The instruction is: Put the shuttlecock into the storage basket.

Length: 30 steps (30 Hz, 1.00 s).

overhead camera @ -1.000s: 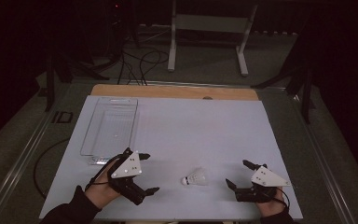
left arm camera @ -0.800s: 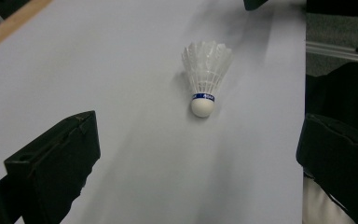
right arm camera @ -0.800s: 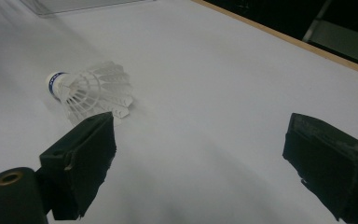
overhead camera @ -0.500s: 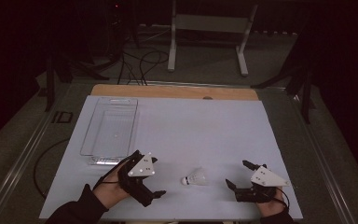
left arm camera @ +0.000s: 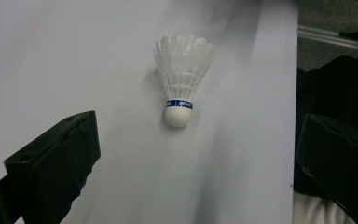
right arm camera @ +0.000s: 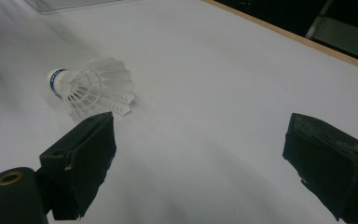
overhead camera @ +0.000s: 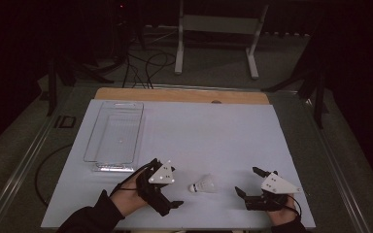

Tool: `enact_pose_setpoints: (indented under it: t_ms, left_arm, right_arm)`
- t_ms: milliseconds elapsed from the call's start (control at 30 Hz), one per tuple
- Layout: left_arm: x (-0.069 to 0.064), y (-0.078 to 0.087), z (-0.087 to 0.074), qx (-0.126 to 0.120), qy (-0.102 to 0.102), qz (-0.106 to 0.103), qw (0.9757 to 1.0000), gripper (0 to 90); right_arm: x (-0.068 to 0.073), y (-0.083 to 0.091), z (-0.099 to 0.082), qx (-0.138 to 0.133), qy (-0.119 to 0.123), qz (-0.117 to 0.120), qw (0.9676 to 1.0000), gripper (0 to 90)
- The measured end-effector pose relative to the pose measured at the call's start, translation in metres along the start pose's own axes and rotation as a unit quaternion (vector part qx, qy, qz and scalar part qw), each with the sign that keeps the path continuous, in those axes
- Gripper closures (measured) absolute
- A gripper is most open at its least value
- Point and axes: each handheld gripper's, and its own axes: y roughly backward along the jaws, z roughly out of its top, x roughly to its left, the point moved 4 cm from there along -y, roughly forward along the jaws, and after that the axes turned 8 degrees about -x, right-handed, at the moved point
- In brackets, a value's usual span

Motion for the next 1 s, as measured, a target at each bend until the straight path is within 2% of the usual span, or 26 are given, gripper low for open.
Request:
enact_pose_setpoints:
  t_ms: [67, 300, 533, 767, 867, 1000]
  left_arm:
    - [0.0, -0.005, 0.0, 0.006, 0.007, 0.002, 1.0, 0.4]
    - [-0.003, -0.016, 0.004, 0.019, 0.018, -0.014, 0.9996, 0.4]
    - [-0.004, -0.025, 0.006, 0.044, 0.008, -0.017, 0.9988, 0.4]
    - [-0.005, -0.034, 0.008, 0.061, 0.008, -0.021, 0.9979, 0.4]
    - [-0.004, -0.038, 0.009, 0.077, 0.006, -0.01, 0.997, 0.4]
    - [-0.003, -0.042, 0.01, 0.082, 0.01, -0.022, 0.9963, 0.4]
  right_arm:
    - [0.0, 0.0, 0.0, 0.0, 0.0, 0.0, 1.0, 8.9]
    - [0.0, 0.0, 0.0, 0.0, -0.001, 0.001, 1.0, 8.9]
    - [0.0, 0.0, 0.0, 0.001, 0.0, 0.0, 1.0, 8.9]
    - [0.0, 0.0, 0.0, -0.001, 0.0, -0.002, 1.0, 8.9]
    - [-0.001, 0.001, 0.0, 0.001, 0.0, -0.002, 1.0, 9.0]
    - [0.0, 0.001, 0.0, 0.001, 0.0, -0.002, 1.0, 9.0]
